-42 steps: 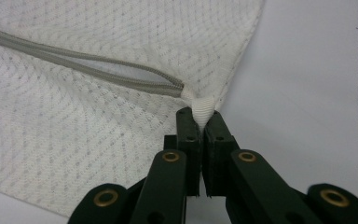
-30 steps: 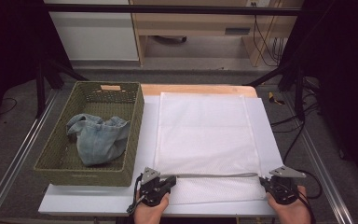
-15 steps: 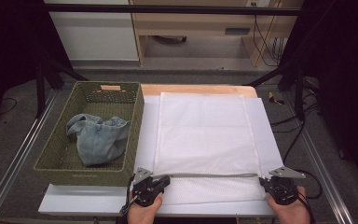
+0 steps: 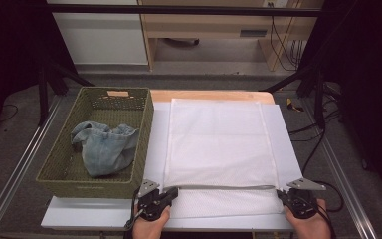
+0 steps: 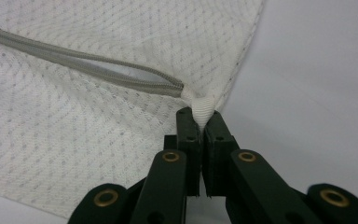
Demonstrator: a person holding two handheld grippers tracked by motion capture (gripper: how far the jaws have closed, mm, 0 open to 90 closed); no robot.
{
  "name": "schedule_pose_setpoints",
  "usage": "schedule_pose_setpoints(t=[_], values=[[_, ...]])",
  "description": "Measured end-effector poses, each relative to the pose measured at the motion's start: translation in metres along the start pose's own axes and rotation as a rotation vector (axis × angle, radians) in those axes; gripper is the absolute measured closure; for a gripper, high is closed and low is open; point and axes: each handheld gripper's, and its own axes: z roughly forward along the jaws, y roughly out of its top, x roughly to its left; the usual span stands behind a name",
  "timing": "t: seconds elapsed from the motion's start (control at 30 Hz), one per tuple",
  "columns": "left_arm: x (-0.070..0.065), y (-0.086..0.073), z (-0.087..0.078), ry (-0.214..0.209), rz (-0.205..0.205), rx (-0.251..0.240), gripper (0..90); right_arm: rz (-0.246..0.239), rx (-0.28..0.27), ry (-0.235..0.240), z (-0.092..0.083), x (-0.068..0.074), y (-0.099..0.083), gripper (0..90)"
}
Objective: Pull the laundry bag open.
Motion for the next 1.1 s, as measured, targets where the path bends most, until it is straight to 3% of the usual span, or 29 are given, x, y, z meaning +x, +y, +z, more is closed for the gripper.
schedule_pose_setpoints(t=[0.73, 0.8, 1.1], values=[[0.004, -0.006, -0.005, 0.02, 0.017, -0.034, 86.9, 0.001, 0.0, 0.003, -0.001, 0.001, -0.001, 87.5], [0.004, -0.006, -0.006, 0.039, 0.028, -0.036, 86.9, 0.001, 0.001, 0.0, -0.001, 0.001, -0.001, 87.5], [0.011, -0.01, -0.013, 0.047, 0.006, -0.057, 86.9, -0.001, 0.001, -0.002, -0.001, 0.001, -0.001, 87.5]])
